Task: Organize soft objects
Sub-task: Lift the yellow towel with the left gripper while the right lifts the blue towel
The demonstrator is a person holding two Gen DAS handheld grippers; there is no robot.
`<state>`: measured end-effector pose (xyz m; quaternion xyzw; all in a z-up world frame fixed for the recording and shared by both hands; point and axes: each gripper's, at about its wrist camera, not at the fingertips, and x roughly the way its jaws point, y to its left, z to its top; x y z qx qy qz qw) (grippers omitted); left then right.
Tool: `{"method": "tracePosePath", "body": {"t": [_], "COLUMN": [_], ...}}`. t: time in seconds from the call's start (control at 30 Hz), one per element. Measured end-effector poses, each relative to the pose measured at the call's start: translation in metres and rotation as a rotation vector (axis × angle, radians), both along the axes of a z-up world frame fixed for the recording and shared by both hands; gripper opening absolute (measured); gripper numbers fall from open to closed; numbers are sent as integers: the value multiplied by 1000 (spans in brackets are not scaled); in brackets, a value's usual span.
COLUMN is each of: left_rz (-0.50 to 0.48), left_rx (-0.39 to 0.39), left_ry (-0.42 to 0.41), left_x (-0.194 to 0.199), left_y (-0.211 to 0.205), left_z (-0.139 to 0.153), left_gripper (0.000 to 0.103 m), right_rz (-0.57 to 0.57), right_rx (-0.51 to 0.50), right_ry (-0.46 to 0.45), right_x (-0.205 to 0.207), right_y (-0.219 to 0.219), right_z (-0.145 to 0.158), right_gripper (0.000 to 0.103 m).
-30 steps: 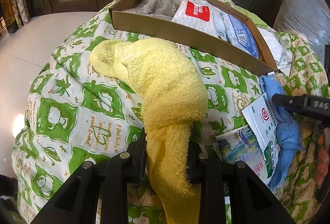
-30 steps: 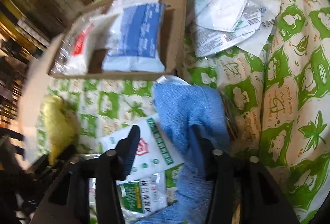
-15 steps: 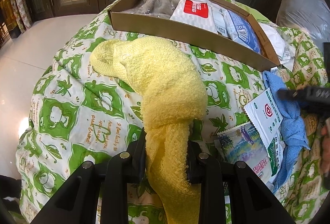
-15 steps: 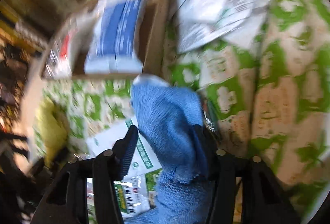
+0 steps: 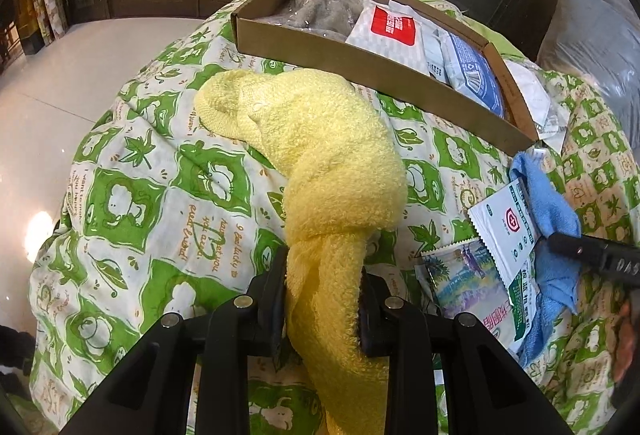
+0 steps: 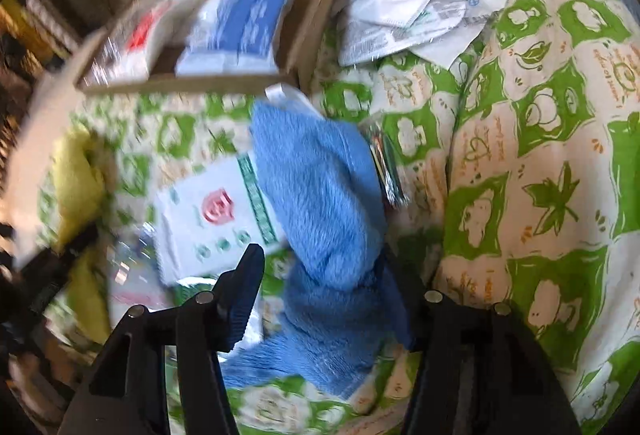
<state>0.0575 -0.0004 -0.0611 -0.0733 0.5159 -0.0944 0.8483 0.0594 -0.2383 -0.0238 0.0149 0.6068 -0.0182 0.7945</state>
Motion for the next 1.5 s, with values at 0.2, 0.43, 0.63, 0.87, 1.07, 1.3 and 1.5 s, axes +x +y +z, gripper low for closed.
{"method": "tracePosePath", "body": {"t": [0.2, 0.43, 0.63, 0.87, 1.07, 1.3, 1.5], "left_rz": [0, 29, 10, -16, -16, -41, -58], "left_rx": [-4, -1, 91, 151, 164, 204, 235], "left_ry": [7, -5, -60, -39, -4, -35, -56], "left_x": [-10, -20, -10, 24, 48, 36, 12], "left_y": [2, 10, -7, -27, -38, -45, -46], "left_z": [5, 15, 26, 32, 24, 25, 37], "left_gripper": [24, 47, 68, 68, 51, 48, 48], "right_rz": [27, 48, 45, 39, 37, 30, 44], "right_rx": [40, 213, 207, 210, 213, 210, 175], "right_ry": [-65, -84, -80, -73, -66, -72, -118], "right_x": [-5, -11, -9, -6, -2, -4, -11], "right_y": [8, 14, 11, 8, 12, 10, 15], "right_z": [8, 12, 7, 6, 1, 3, 11], "right_gripper": [35, 35, 35, 36, 36, 37, 36]}}
